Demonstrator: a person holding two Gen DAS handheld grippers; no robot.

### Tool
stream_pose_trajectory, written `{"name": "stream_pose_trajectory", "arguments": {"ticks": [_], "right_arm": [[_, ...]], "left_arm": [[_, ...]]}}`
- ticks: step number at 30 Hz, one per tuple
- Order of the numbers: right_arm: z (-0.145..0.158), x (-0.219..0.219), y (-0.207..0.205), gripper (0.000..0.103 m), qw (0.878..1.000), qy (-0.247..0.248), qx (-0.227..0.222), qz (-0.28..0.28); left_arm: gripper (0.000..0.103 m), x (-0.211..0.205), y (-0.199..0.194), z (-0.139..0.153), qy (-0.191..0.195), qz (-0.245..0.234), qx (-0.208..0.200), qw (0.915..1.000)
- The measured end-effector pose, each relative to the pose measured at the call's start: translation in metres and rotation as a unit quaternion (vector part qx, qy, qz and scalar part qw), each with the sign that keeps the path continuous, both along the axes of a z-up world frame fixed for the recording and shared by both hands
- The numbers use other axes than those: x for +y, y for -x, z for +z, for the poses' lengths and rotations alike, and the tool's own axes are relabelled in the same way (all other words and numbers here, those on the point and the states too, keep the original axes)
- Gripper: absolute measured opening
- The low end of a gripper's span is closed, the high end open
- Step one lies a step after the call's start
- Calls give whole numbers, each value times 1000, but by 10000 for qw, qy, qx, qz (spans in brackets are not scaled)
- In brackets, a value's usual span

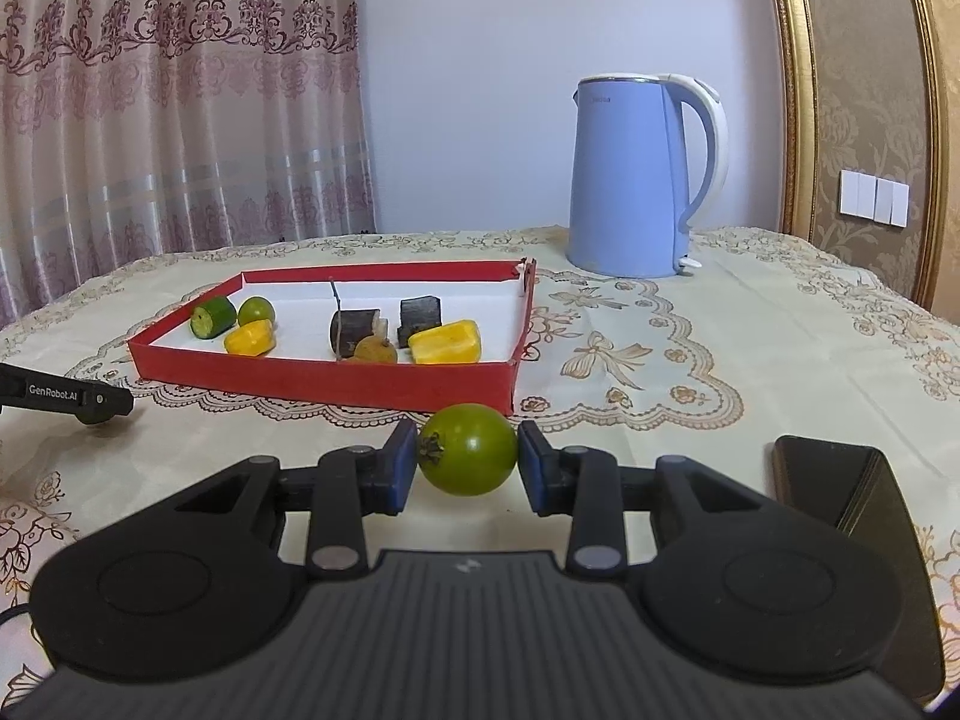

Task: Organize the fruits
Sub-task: 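Carry the green avocado into the red tray and open the left gripper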

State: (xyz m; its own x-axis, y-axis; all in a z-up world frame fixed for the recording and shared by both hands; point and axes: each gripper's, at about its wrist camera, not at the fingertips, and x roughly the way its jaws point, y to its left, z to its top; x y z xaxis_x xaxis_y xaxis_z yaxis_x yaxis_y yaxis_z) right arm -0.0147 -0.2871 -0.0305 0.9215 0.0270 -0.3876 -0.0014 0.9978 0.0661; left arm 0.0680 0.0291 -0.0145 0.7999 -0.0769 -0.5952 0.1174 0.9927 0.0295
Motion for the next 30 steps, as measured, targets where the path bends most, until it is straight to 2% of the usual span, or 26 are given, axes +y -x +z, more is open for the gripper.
{"name": "stream_pose_trajectory", "arguments": {"ticks": [13, 30], "right_arm": [[1, -2, 2, 34, 10000, -54, -41, 71], [1, -2, 3, 34, 9997, -120, -83, 172]], "left_arm": [[39, -1, -5, -1, -243, 259, 11, 9994], [39, -11, -10, 5, -487, 247, -41, 9985]]}}
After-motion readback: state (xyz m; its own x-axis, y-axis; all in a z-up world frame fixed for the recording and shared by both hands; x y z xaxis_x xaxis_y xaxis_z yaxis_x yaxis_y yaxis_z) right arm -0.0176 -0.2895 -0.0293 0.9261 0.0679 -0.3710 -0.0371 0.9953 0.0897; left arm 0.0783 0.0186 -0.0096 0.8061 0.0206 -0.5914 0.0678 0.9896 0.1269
